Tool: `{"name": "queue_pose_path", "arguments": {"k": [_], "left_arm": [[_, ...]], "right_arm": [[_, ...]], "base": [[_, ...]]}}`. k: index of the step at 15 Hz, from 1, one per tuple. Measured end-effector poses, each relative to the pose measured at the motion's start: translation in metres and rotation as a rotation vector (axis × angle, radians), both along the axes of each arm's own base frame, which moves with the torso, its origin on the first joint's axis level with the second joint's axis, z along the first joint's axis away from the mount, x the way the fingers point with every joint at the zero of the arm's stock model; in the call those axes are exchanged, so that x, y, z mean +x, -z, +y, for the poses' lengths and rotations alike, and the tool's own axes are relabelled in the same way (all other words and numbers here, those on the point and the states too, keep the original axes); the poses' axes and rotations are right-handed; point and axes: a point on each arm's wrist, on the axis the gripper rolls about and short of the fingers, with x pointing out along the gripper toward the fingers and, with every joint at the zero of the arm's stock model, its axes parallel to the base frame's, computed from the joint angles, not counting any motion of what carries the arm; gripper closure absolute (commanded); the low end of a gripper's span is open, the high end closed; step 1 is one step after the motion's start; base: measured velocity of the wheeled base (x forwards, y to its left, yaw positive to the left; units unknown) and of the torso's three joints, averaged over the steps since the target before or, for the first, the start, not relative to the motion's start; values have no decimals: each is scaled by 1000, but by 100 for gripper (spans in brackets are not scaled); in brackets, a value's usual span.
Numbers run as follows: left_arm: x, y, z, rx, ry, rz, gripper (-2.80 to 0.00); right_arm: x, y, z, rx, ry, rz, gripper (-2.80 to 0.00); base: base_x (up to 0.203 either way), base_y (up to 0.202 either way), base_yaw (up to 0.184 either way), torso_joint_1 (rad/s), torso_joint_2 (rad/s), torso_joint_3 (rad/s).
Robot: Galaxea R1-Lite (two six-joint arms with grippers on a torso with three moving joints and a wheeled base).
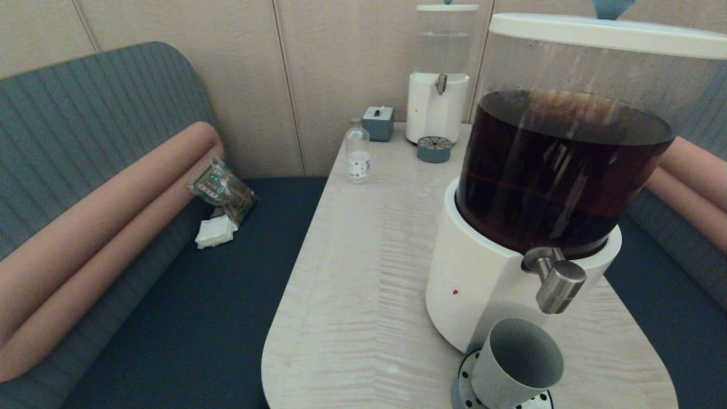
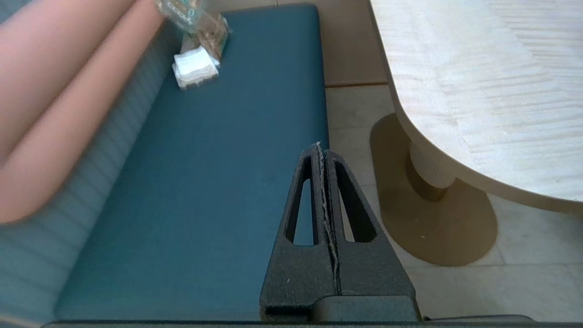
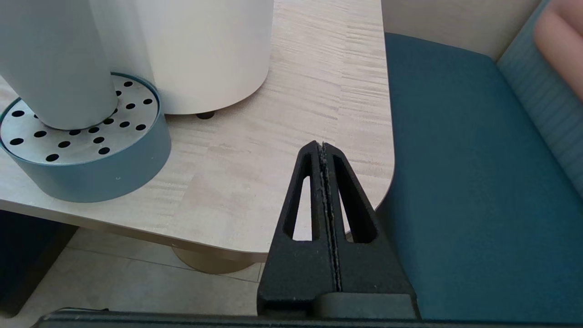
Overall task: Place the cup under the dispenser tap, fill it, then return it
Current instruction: Turn on the faucet
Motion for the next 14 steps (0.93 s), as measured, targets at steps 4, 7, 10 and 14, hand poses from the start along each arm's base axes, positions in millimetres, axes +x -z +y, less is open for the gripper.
{"name": "queue_pose_path", "arguments": {"k": [4, 7, 10, 14], "left_arm": [[0, -3, 0, -19, -1, -35, 0], [1, -2, 0, -22, -1, -35, 0], [1, -2, 0, -22, -1, -35, 0], [1, -2, 0, -22, -1, -35, 0]], "right_arm": [[0, 0, 0, -19, 1, 0, 0], [0, 0, 0, -62, 0, -3, 0], [0, 0, 0, -102, -2, -8, 0], [0, 0, 0, -91, 0, -3, 0]], "base": [[0, 0, 0, 0, 0, 0], [0, 0, 0, 0, 0, 0], [0, 0, 0, 0, 0, 0], [0, 0, 0, 0, 0, 0]]}}
